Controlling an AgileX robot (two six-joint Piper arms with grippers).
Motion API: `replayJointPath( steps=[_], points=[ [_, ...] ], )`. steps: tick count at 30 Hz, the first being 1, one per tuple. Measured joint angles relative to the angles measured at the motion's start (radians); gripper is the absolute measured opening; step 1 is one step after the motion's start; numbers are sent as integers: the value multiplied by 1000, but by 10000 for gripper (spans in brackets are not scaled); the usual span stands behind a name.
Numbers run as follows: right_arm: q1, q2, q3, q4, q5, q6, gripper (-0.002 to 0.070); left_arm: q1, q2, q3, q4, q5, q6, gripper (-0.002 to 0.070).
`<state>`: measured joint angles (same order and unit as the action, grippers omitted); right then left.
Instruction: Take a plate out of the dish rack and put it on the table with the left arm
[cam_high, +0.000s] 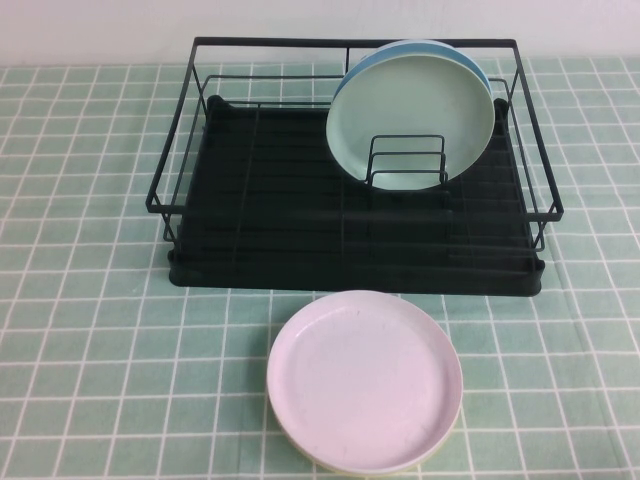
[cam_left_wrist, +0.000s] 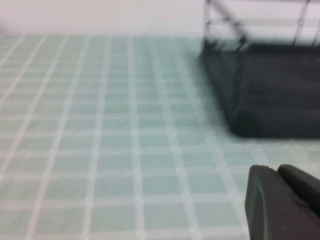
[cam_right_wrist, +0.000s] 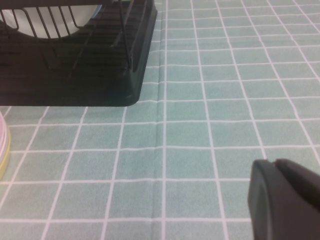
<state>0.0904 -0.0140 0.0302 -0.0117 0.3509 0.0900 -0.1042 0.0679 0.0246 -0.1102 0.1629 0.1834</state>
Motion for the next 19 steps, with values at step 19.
replayJointPath(
  steps=[19],
  points=[
    [0,0,0,0,0,0,-18,58,-76,0,50,185,-10,-3]
  ],
)
